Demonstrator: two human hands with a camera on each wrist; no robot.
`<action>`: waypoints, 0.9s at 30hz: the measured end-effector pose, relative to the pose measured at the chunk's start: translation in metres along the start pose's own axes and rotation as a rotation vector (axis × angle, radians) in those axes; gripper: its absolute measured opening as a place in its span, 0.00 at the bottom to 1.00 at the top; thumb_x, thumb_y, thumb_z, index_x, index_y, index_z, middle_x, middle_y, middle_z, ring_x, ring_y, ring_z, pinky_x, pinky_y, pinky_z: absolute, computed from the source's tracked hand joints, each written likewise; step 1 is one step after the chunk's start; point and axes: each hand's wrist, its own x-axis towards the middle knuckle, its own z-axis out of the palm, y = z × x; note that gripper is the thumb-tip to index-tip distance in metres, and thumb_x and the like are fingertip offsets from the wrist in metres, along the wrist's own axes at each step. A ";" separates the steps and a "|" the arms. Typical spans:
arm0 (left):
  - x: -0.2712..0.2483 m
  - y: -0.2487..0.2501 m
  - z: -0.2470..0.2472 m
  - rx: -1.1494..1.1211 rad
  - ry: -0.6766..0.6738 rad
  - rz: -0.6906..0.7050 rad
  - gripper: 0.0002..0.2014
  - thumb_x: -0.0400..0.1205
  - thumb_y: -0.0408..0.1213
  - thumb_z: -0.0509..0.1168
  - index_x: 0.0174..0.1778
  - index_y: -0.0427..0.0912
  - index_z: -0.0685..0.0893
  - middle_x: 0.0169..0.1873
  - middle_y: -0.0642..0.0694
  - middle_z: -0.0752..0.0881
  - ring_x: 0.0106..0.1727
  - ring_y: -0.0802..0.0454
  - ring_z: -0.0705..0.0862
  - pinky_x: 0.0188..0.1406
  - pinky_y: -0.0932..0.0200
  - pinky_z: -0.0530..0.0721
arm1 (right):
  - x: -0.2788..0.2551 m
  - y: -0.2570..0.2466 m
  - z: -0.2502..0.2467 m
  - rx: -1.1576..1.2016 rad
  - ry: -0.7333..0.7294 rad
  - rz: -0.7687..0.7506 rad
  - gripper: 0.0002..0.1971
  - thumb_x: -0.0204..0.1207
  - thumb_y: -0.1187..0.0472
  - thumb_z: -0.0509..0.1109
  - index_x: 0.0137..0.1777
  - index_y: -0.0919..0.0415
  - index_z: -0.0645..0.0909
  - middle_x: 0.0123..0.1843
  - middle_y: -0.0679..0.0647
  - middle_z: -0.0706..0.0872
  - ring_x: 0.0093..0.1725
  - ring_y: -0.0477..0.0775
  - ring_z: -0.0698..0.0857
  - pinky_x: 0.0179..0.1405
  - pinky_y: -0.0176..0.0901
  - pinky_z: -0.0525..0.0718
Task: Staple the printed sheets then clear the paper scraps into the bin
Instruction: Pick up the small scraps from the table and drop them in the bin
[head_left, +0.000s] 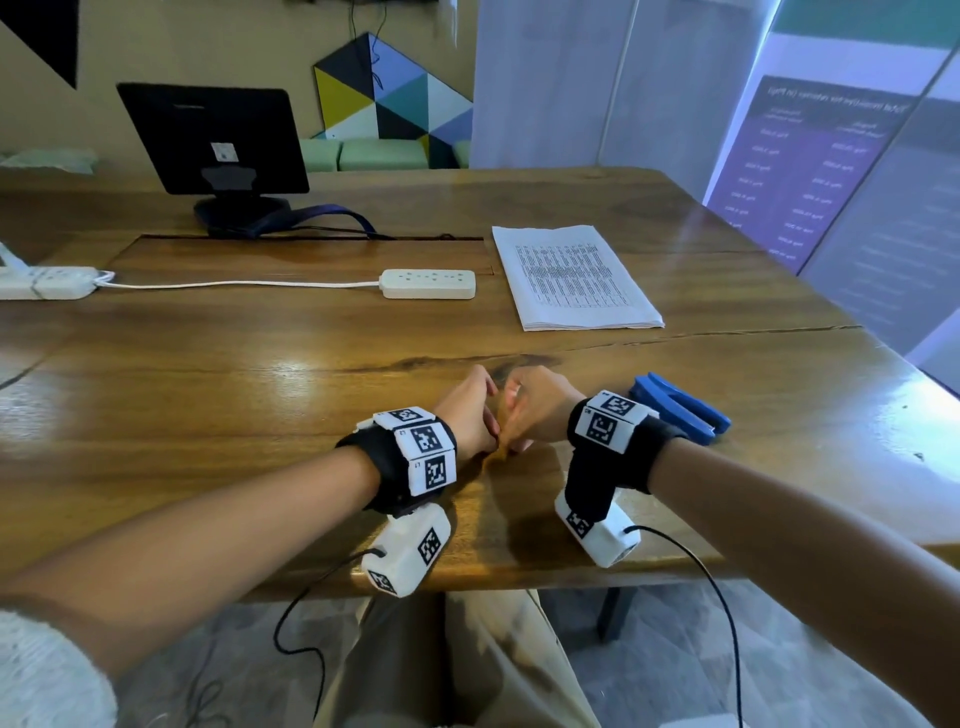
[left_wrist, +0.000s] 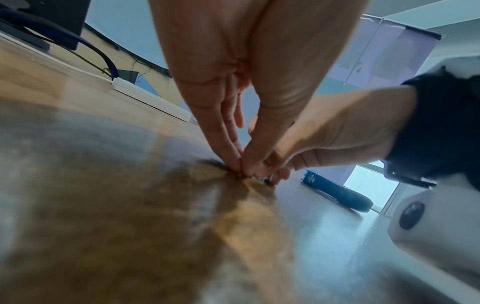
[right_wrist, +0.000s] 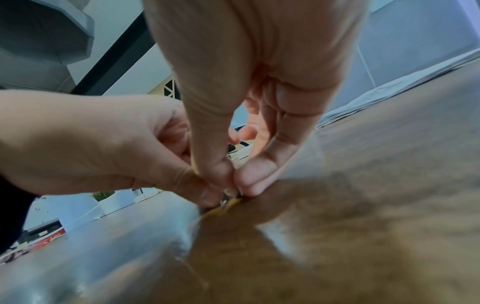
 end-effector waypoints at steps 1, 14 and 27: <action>0.000 0.001 -0.001 0.010 0.006 0.001 0.26 0.72 0.26 0.73 0.62 0.43 0.69 0.45 0.43 0.88 0.47 0.47 0.87 0.47 0.54 0.84 | 0.001 0.001 -0.002 0.004 0.004 -0.005 0.19 0.59 0.71 0.80 0.39 0.57 0.72 0.34 0.55 0.88 0.31 0.53 0.89 0.38 0.47 0.91; 0.006 0.005 -0.010 0.331 -0.060 0.067 0.15 0.68 0.40 0.79 0.49 0.42 0.88 0.44 0.49 0.85 0.48 0.53 0.81 0.43 0.60 0.75 | 0.002 0.009 -0.006 0.018 0.035 0.041 0.20 0.58 0.70 0.80 0.42 0.58 0.71 0.36 0.57 0.86 0.28 0.51 0.85 0.32 0.41 0.87; 0.018 0.003 -0.011 0.369 -0.027 0.152 0.07 0.73 0.33 0.75 0.45 0.38 0.92 0.45 0.44 0.92 0.40 0.58 0.80 0.27 0.81 0.68 | 0.004 0.010 -0.006 0.013 0.040 0.034 0.18 0.58 0.70 0.78 0.41 0.58 0.74 0.39 0.58 0.89 0.33 0.55 0.89 0.45 0.51 0.91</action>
